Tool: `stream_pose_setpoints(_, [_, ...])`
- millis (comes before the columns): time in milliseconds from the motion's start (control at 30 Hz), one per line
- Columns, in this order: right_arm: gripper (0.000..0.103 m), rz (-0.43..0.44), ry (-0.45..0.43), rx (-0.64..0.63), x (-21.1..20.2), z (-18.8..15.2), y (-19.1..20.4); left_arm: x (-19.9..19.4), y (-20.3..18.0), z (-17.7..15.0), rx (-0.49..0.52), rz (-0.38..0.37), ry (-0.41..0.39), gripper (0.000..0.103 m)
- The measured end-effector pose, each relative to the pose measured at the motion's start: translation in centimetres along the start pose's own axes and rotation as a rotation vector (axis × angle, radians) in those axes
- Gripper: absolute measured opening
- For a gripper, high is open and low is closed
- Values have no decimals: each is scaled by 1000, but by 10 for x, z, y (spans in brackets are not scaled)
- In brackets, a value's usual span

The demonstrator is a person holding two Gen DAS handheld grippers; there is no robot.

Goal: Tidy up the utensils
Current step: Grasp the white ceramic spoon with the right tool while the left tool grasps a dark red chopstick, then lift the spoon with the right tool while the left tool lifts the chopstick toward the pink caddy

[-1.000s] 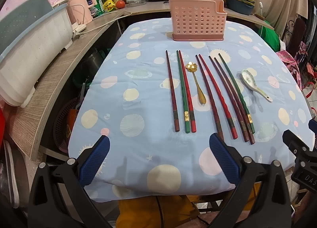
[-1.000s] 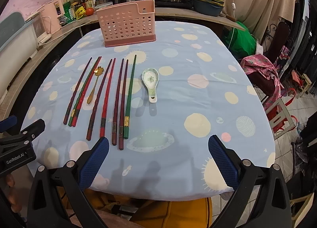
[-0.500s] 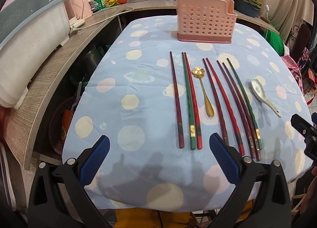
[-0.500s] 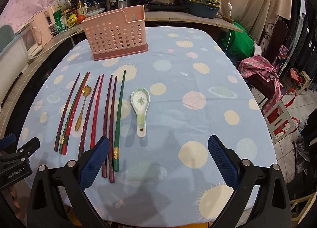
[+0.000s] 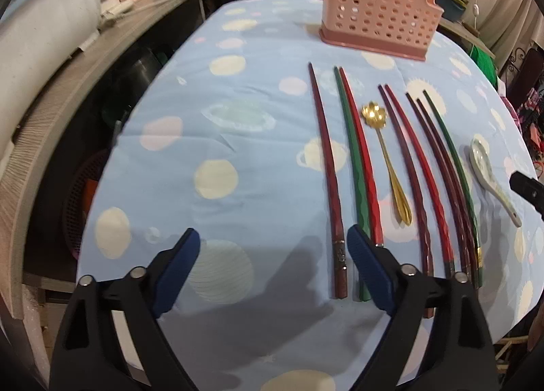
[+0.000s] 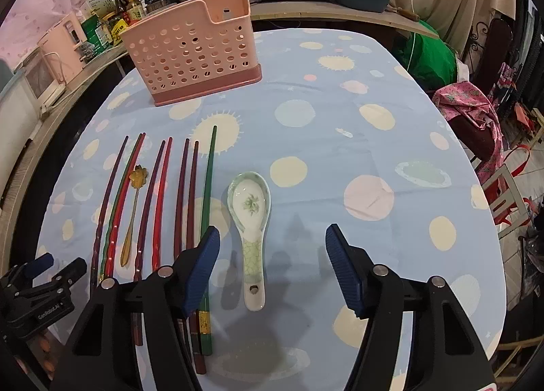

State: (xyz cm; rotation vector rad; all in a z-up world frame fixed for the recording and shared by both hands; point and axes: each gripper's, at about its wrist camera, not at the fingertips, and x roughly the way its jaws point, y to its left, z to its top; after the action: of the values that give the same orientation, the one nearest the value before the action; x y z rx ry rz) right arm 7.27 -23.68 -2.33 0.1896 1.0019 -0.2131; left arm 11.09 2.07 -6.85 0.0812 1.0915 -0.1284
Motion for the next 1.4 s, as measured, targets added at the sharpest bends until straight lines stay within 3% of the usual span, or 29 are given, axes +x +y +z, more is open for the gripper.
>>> stream_pose_setpoints(33, [56,0,5,-2,2,1,1,3,-1,0,2,-8,11,74])
stream_pose_setpoints(167, [47,4,22,-3,10,2,2,9,-3,-3,3,-40,21,71])
stream_pose_setpoints(233, [40,8,30,-2,13,2,3,10,-5,-3,11,-50,29,63])
stream_pose_setpoints(400, [27,23,55,1,22,0,2,9,-7,-4,21,-55,24,57])
stream_pose_setpoints(500, [19,37,70,4,26,-3,2,7,-6,-5,17,-68,25,45])
stream_pose_setpoints(667, [14,57,88,13,31,-8,1,5,-3,-6,5,-100,31,23])
stream_pose_setpoints(867, [14,79,94,14,32,-21,2,4,-2,-9,-1,-112,33,9])
stream_pose_setpoints(1167, [9,70,81,-11,24,-30,3,-1,-1,-15,-11,-141,35,7])
stream_pose_setpoints(1400, [8,73,60,0,8,-30,-3,-27,5,-12,-30,-145,-15,7])
